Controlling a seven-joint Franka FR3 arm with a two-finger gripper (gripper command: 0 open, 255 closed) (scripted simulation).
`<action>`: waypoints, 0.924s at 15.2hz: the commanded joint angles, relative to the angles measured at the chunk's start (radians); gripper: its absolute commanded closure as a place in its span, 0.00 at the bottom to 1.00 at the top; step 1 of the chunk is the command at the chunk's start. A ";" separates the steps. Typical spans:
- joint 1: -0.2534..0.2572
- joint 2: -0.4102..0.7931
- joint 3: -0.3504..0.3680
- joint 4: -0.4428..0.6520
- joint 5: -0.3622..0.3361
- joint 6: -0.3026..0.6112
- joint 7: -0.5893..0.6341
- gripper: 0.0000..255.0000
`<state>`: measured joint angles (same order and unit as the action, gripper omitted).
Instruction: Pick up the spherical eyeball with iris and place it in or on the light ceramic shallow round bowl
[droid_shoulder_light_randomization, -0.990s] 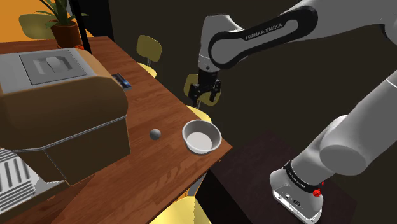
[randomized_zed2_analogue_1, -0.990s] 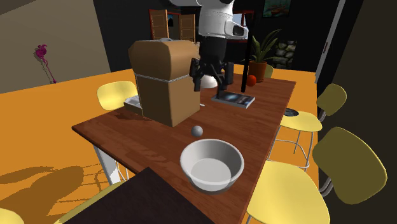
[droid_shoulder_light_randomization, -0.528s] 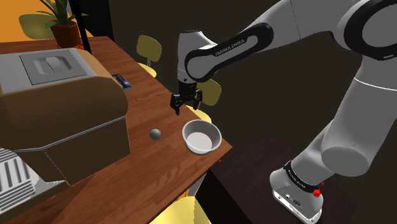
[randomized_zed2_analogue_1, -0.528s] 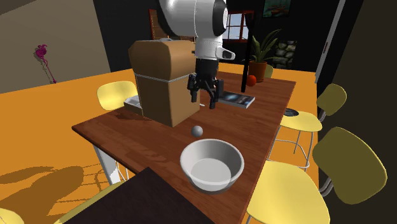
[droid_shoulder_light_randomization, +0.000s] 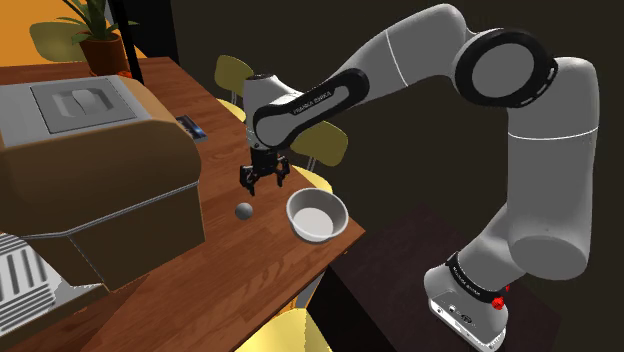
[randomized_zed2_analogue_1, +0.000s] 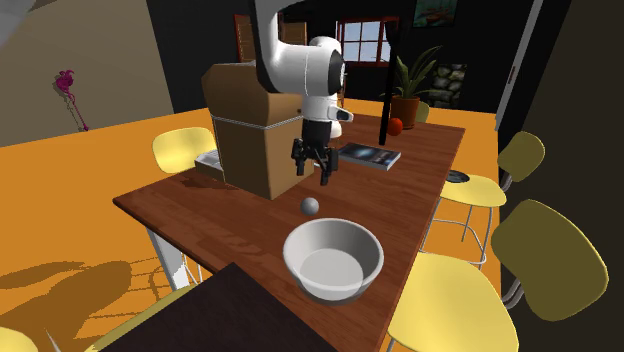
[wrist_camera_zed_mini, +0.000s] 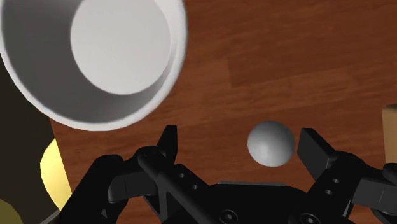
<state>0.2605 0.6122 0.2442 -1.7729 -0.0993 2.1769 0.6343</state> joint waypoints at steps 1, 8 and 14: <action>0.022 0.088 -0.009 0.093 -0.013 -0.014 0.014 0.00; 0.109 0.411 -0.034 0.494 -0.033 -0.120 0.047 0.00; 0.113 0.451 -0.040 0.480 -0.038 -0.066 0.050 0.00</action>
<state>0.3711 1.0520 0.2056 -1.2965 -0.1367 2.1035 0.6832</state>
